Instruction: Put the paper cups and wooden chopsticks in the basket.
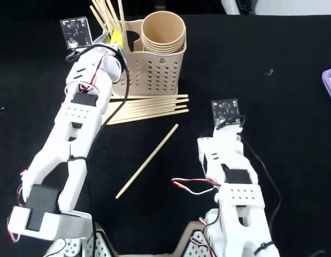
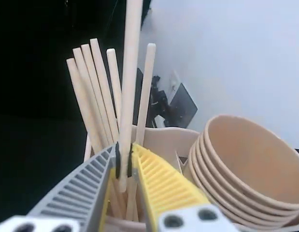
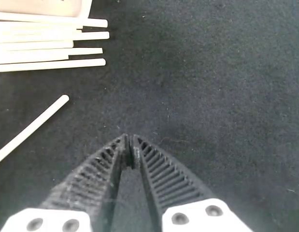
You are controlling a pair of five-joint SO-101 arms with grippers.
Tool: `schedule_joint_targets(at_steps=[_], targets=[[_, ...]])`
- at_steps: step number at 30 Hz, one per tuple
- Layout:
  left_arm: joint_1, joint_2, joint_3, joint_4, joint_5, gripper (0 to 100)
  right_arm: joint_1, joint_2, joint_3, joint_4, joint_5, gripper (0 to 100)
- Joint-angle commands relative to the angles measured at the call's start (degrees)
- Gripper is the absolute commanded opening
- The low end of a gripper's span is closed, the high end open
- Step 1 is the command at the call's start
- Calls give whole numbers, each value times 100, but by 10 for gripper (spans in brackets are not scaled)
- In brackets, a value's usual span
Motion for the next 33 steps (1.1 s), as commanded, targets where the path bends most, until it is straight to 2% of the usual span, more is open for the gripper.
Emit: schedule_joint_targets(at_steps=[1, 10, 16, 28, 33], targets=[[-31, 9, -295, 26, 35, 30, -44, -13, -75, -132, 79, 11], [-22, 70, 171, 9, 35, 31, -44, -13, -75, -132, 79, 11], [-22, 62, 259, 35, 35, 171, -44, -13, -75, -132, 79, 11], [-22, -35, 207, 35, 35, 172, -44, -13, -75, -132, 79, 11], [-22, -659, 268, 62, 35, 172, -62, -4, -75, -132, 79, 11]])
